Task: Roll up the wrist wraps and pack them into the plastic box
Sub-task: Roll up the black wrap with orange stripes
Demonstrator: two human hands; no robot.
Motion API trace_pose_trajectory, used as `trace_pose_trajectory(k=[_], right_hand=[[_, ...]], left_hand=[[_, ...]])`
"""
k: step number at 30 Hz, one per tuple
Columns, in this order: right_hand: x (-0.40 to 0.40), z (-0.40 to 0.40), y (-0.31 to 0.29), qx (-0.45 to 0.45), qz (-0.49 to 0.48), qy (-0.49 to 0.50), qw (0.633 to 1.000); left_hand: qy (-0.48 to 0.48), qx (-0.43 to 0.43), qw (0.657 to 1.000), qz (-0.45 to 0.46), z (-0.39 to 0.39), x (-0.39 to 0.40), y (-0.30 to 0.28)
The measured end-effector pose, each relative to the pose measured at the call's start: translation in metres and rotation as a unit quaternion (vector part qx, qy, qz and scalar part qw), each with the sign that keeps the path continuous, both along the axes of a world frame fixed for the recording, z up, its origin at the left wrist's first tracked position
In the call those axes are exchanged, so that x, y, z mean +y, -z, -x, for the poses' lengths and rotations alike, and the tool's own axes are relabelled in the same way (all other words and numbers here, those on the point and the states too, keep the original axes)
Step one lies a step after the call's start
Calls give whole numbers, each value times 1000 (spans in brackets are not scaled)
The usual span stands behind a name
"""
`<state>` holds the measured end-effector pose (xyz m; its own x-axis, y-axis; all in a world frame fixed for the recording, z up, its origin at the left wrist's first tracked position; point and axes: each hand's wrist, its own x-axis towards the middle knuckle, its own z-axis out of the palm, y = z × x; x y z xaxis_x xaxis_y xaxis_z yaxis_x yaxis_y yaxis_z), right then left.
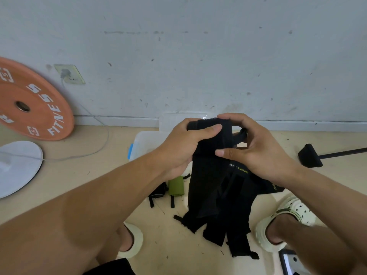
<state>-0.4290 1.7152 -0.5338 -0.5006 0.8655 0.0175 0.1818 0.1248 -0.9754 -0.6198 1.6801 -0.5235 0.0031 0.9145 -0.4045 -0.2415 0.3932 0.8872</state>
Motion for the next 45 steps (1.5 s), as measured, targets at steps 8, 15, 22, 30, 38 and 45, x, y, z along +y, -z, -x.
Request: trace_pose_trajectory(k=[8, 15, 22, 30, 38, 45], right_hand=[[1, 2, -2, 24, 5, 22, 999], [-4, 3, 1, -8, -42, 20, 999], [-1, 3, -5, 23, 22, 33, 999], [-1, 1, -7, 20, -4, 28, 999], [3, -2, -7, 30, 64, 22, 997], [1, 3, -4, 41, 34, 48, 997]], left_hand=[[11, 24, 999, -26, 2, 2, -3], [4, 2, 1000, 2, 2, 2, -3], [-8, 8, 1000, -23, 3, 2, -4], [-24, -40, 999, -13, 3, 3, -4], [-15, -14, 999, -38, 4, 2, -4], [6, -3, 1000, -13, 4, 2, -3]])
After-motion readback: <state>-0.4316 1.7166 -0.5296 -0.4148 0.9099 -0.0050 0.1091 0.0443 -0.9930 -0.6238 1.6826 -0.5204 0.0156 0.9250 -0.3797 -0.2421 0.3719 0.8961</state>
